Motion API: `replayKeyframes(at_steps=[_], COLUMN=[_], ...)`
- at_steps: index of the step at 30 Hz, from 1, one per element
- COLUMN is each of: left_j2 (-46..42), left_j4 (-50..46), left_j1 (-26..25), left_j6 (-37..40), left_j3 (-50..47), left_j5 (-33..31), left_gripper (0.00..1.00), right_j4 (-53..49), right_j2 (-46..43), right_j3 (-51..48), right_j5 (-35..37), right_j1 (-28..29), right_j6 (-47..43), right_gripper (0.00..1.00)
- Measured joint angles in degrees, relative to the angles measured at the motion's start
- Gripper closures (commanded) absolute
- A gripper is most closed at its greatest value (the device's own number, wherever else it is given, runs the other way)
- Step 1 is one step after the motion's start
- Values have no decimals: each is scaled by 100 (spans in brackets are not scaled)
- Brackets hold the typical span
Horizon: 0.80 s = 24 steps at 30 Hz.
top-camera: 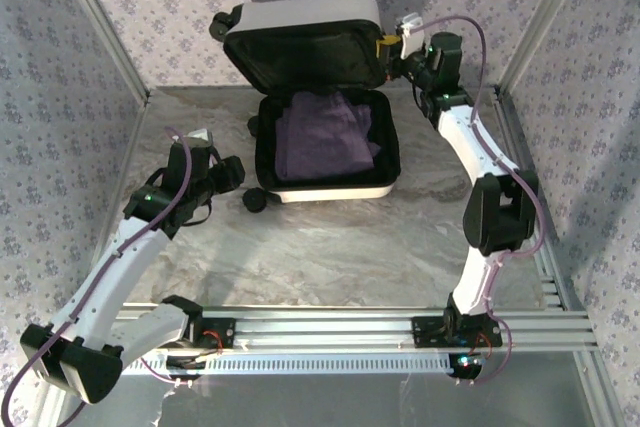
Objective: Pack the luggage
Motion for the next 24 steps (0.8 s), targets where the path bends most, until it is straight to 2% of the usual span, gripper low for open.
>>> replayKeyframes(at_steps=[14, 19, 24], left_j2=[-109, -111, -181], left_j4=[2, -4, 9], left_j1=[76, 122, 166], left_j6=[160, 243, 326], left_j3=[94, 140, 240], left_j5=[2, 7, 87], left_gripper=[34, 34, 32], right_j4=[688, 793, 584], right_j2=[-1482, -2059, -3023], right_j3=[-2365, -3235, -4026], right_j5=[133, 271, 549], right_j1=[-37, -37, -37], right_j6=[-33, -13, 105], right_gripper=[99, 88, 71])
